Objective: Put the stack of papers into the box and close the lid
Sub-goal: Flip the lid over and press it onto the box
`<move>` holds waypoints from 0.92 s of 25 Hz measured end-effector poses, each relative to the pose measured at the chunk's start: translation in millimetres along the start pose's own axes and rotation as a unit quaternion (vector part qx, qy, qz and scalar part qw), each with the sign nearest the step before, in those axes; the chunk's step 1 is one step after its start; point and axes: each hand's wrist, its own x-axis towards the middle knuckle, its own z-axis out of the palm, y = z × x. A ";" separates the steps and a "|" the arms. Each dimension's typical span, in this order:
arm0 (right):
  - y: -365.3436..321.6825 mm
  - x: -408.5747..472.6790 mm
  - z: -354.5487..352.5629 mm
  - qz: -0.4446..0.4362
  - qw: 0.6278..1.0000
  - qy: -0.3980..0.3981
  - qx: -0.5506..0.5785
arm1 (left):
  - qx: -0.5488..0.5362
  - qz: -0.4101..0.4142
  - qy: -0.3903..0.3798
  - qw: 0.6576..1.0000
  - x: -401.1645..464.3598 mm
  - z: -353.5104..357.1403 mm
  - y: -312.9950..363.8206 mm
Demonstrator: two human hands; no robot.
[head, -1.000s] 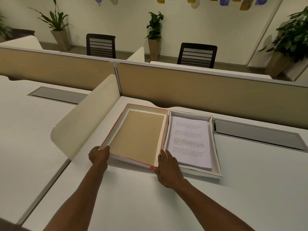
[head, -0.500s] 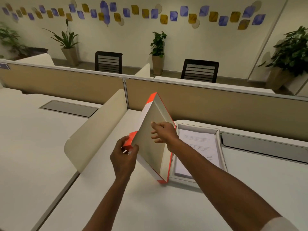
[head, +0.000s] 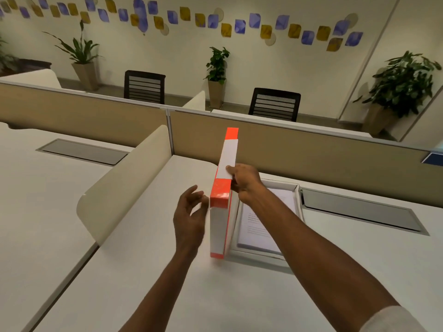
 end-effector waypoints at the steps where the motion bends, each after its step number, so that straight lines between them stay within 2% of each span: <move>1: -5.4 -4.2 -8.2 0.004 1.000 -0.015 0.027 | -0.037 -0.047 0.011 0.998 4.4 -1.8 -6.2; 3: -16.7 -16.9 -24.3 0.007 0.995 -0.057 0.086 | -0.032 -0.179 -0.004 0.983 15.3 -6.0 -19.5; 5: -25.8 -30.7 -41.8 0.011 0.987 -0.094 0.133 | 0.002 -0.314 -0.070 0.947 23.4 -12.6 -31.9; 7: -31.3 -43.4 -62.6 0.018 0.979 -0.121 0.162 | -0.083 -0.398 -0.124 0.905 26.9 -17.3 -38.5; 8: -33.1 -48.8 -74.9 0.022 0.976 -0.133 0.170 | -0.136 -0.412 -0.142 0.890 26.9 -17.4 -39.4; 9: -34.4 -53.9 -87.6 0.020 0.975 -0.140 0.171 | -0.172 -0.406 -0.158 0.884 25.8 -16.7 -40.6; 11: -34.3 -61.5 -114.5 -0.003 0.984 -0.115 0.137 | -0.178 -0.359 -0.192 0.896 22.4 -9.0 -45.0; 13: -26.4 -65.1 -142.7 -0.041 0.996 -0.022 0.074 | -0.163 -0.294 -0.193 0.922 17.6 0.7 -47.5; 16: -4.5 -70.4 -181.6 -0.083 0.990 0.107 -0.026 | -0.178 -0.266 -0.181 0.930 14.4 14.7 -39.6; 19: 27.4 -79.8 -211.1 -0.095 0.980 0.141 -0.100 | -0.146 -0.235 -0.206 0.939 9.3 29.8 -31.5; 23: 88.9 -80.1 -236.0 -0.079 0.978 0.139 -0.137 | -0.034 -0.185 -0.272 0.944 -13.9 43.7 -38.0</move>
